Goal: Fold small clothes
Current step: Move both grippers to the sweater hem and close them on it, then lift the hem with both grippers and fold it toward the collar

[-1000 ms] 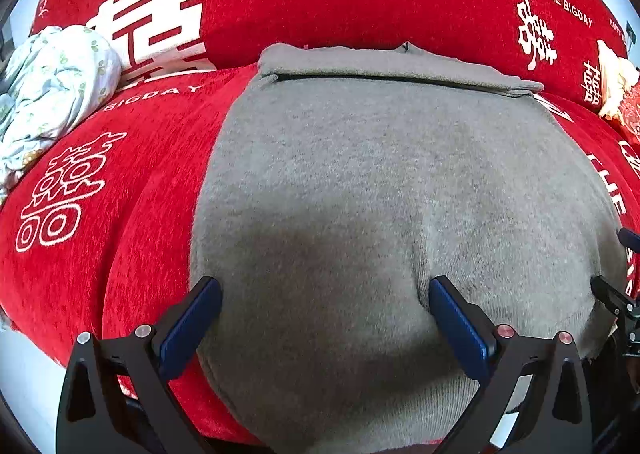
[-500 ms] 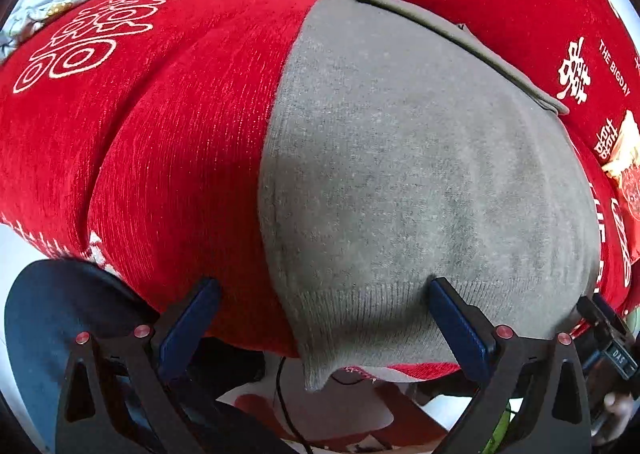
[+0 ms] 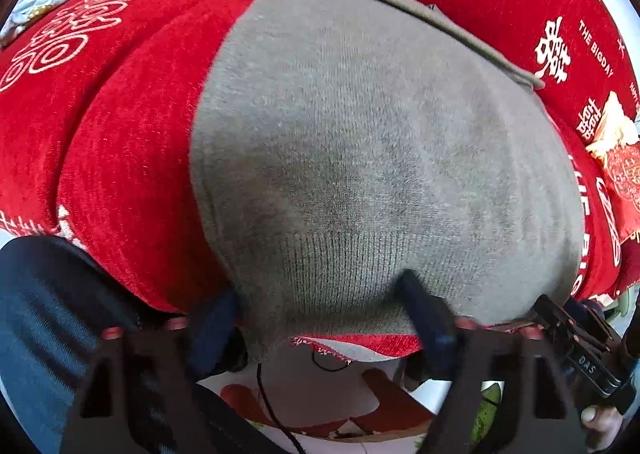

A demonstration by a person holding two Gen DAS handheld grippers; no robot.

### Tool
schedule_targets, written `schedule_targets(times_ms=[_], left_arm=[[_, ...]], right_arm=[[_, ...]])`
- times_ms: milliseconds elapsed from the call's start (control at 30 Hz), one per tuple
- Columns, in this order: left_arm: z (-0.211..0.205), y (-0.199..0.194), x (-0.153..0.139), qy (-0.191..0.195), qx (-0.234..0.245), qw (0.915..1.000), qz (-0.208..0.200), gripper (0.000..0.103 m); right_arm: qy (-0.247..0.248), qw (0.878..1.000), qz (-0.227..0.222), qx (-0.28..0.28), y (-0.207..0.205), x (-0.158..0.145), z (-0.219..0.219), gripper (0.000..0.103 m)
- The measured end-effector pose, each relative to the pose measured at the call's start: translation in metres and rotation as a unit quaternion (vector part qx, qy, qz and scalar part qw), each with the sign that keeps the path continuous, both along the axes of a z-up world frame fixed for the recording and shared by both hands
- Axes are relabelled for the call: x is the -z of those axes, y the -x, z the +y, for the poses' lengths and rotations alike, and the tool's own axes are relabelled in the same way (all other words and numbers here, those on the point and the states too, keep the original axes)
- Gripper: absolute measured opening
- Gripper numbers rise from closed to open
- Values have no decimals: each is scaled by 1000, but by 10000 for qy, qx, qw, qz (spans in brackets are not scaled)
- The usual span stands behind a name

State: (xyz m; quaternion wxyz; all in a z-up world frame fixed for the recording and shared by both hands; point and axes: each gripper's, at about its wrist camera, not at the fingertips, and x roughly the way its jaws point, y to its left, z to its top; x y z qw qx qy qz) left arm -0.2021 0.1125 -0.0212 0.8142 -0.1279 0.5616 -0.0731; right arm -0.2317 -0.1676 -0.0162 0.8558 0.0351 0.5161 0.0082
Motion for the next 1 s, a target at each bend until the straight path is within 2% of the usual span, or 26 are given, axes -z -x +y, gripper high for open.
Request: schedule_targets(times_ms=[33, 67, 100, 133, 367, 600, 767, 1000], left_arm=[[0, 2, -2, 3, 16, 10000, -46, 53], [1, 3, -5, 22, 39, 9999, -95, 32], [2, 5, -8, 115, 84, 9998, -119, 20], [4, 6, -10, 222, 107, 9996, -116, 12], [13, 9, -33, 481, 48, 9976, -492, 12], [17, 6, -59, 628, -43, 9934, -962, 12], [22, 4, -82, 890, -183, 9866, -1357, 12], [22, -6, -100, 899, -189, 9837, -1546, 12]], right_arm=[[-78, 9999, -8, -81, 2, -3, -1, 29], [-183, 9997, 5, -164, 2, -4, -1, 12], [-304, 9993, 24, -229, 2, -5, -1, 12], [-294, 9993, 9, -249, 3, -7, 0, 12], [-843, 9942, -624, -237, 8, -40, -16, 12], [-1137, 9860, -1214, -145, 5, -67, -18, 12], [-1553, 9768, -1469, -97, 7, -83, -29, 12], [-1721, 9707, -1673, -142, -9, -102, -29, 12]])
